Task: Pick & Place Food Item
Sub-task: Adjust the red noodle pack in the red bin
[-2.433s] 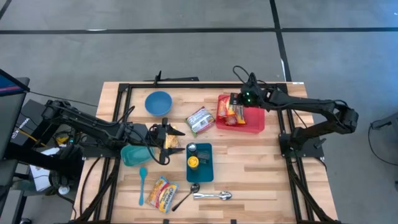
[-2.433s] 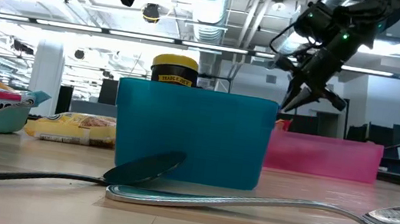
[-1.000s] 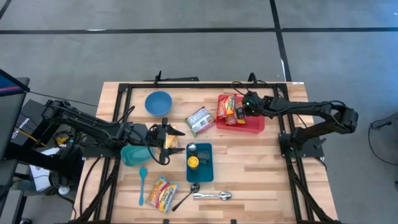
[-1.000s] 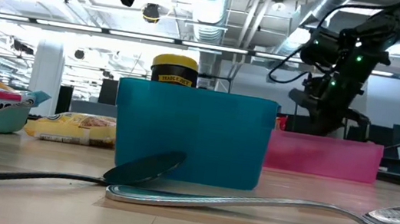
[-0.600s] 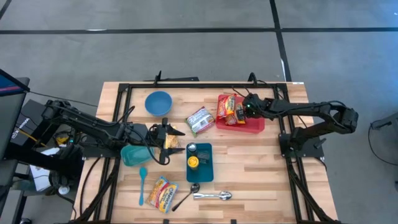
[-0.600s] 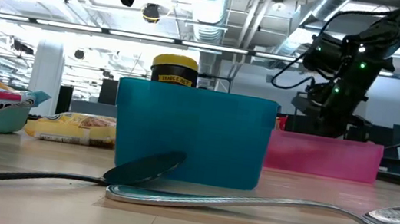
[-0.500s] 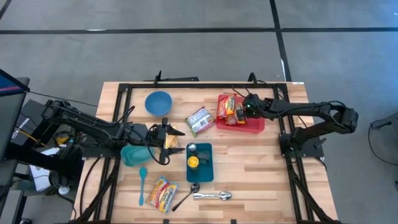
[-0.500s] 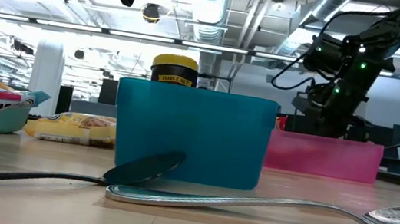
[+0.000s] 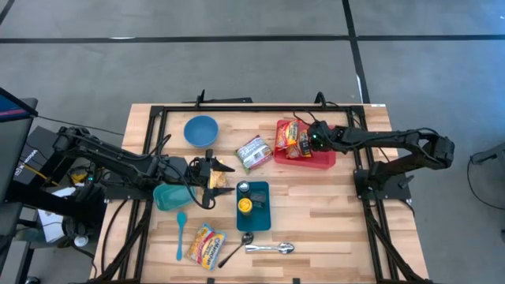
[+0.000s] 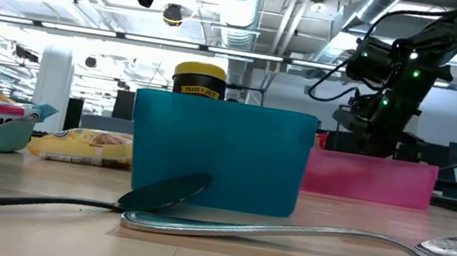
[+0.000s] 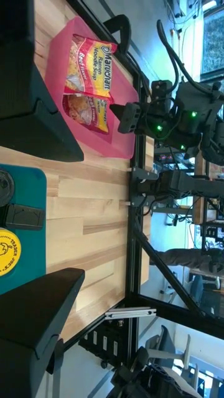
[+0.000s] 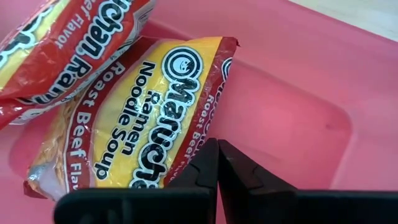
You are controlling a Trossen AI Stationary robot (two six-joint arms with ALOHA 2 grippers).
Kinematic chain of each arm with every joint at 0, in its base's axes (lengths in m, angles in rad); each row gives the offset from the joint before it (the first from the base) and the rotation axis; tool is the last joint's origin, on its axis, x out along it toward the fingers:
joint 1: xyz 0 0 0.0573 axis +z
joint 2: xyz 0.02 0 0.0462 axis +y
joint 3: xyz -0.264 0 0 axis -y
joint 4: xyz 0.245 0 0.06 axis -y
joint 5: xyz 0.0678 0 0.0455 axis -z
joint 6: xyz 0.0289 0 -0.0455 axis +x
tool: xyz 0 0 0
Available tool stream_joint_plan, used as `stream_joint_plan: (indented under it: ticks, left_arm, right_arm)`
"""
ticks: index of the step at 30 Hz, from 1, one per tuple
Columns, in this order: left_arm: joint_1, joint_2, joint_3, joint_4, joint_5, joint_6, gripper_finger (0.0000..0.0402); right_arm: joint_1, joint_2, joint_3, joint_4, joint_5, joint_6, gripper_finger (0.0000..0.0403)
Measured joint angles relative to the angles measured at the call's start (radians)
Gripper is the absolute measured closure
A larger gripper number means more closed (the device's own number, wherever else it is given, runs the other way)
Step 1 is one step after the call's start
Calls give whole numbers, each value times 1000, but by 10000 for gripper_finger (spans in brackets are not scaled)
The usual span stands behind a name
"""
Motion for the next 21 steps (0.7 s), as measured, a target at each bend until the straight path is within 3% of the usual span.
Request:
stream_joint_plan:
  ticks: [6,13,21]
  left_arm:
    - [0,0,0,0,0,0,112]
    - [0,0,0,0,0,0,112]
    - [0,0,0,0,0,0,112]
  right_arm:
    - [11,63,-1,12,-1,-1,403]
    - [41,200,1,202,-15,-61,403]
    - [64,142,1,219,5,-72,403]
